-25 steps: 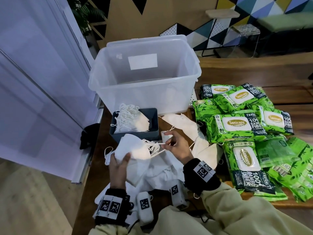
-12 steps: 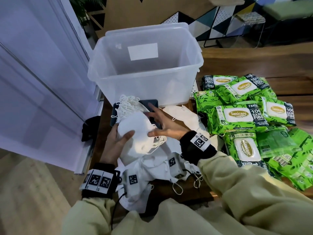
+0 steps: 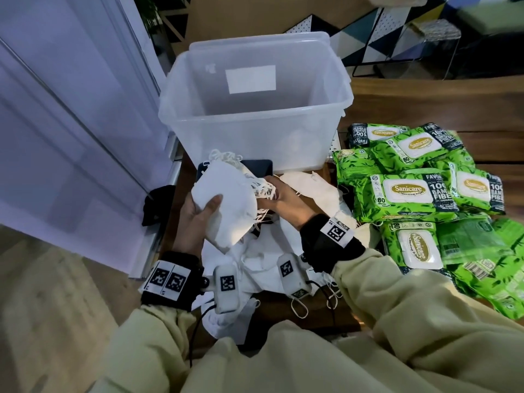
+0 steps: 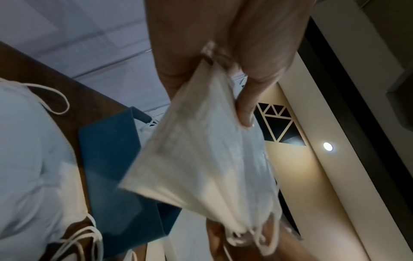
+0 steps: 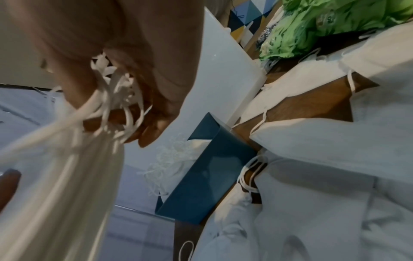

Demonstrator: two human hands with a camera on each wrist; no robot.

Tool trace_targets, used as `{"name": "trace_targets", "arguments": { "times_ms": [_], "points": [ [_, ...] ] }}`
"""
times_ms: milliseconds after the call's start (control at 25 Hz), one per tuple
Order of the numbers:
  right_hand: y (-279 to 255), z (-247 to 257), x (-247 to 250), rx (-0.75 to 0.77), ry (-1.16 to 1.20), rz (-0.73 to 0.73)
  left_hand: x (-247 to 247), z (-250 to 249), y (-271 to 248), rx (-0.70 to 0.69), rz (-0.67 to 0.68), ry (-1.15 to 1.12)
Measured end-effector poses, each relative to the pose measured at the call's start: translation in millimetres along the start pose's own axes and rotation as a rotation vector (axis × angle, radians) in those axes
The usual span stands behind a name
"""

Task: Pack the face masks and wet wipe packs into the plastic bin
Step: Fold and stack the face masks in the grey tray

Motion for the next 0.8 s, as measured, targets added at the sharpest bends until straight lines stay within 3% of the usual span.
{"name": "trace_targets", "arguments": {
  "times_ms": [160,240,320,440,520,560,640,800],
  "points": [
    [-3.1,-16.2,17.6,-0.047,0.246,-0.15,13.7,0.1,-1.6,-0.023,-0.096,-0.018],
    [-7.2,-22.4,17.2,-0.028,0.257,-0.158,19.2,6.5,-4.0,-0.011,-0.11,-0.011],
    [-17.6,-30.9,7.6,0.007,0.029,-0.026,33.5,11.2,-5.1,-0.002,-0.161,-0.03],
    [-55.9,-92.4,-13.3,-0.022,-0.859,0.389,75.6,11.0,-8.6,0.008,-0.277,-0.135],
    [-89.5,-125.7,-30.5,0.211,-1.359,0.558,99.1,9.8,-13.0,0.006,-0.335,-0.17],
    [-102.9,-133.9,-37.9,0.331,-1.46,0.552,106.3,9.7,-15.8,0.01,-0.368,-0.173],
    [-114.2,-136.0,-43.6,0.417,-1.473,0.519,112.9,12.3,-18.8,0.016,-0.398,-0.188],
    [-98.5,-99.3,-25.7,0.378,-1.224,0.274,107.6,21.2,-18.5,0.05,-0.388,-0.209]
  ]
}}
Point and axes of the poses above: each hand's wrist, its own y-axis towards the middle knuckle, its own x-axis out of the back of the hand, z = x × y, the point moved 8 cm from there along y, towards the middle knuckle, and after that the axes turned 5 degrees about x, right-handed, at the moved point
